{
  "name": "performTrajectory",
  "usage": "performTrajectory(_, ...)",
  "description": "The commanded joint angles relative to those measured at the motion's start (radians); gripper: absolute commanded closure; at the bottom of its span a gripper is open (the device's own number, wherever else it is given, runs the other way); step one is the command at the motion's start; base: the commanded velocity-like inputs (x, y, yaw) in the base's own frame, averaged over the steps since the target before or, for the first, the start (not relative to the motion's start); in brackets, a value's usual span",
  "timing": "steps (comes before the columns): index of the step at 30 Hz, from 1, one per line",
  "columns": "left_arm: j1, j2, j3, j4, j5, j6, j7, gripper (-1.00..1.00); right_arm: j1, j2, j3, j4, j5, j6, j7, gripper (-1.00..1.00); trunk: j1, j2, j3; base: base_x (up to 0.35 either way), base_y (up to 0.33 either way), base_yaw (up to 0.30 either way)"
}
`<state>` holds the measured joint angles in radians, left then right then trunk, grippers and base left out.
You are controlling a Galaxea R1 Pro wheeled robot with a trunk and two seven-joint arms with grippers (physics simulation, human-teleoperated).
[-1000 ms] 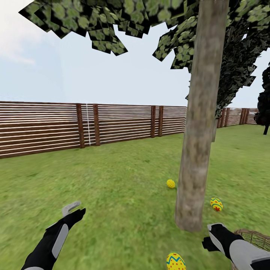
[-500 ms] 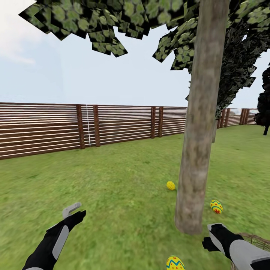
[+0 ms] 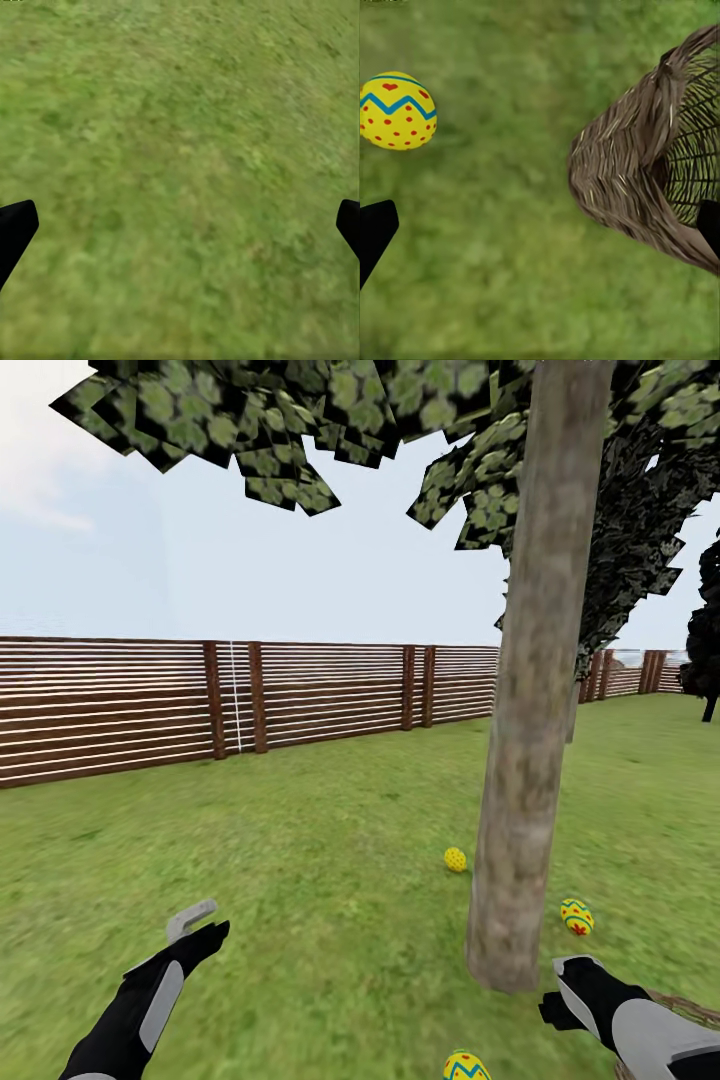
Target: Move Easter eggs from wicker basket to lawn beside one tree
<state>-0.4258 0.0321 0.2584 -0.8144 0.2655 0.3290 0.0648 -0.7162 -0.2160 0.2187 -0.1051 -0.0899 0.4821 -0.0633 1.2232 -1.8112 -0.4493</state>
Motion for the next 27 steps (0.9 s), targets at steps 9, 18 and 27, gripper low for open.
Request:
performTrajectory(9, -0.001, 0.0, -0.001, -0.002, 0.01, 0.005, 0.006, -1.0, 0.0, -0.003, 0.007, -0.002, -0.01, 0.006, -0.004, -1.0, -0.035, 0.063, 0.027, 0.0, 0.0, 0.0)
performTrajectory(18, 0.0, -0.001, -0.001, 0.006, 0.011, 0.005, 0.006, -1.0, 0.0, -0.002, 0.007, -0.002, -0.01, 0.006, -0.004, -1.0, -0.069, 0.126, 0.055, 0.0, 0.0, 0.0)
performTrajectory(27, 0.0, -0.002, -0.002, 0.021, 0.011, 0.004, 0.005, -1.0, 0.0, -0.003, 0.007, -0.002, -0.01, 0.006, -0.003, -1.0, -0.104, 0.189, 0.083, 0.0, 0.0, 0.0)
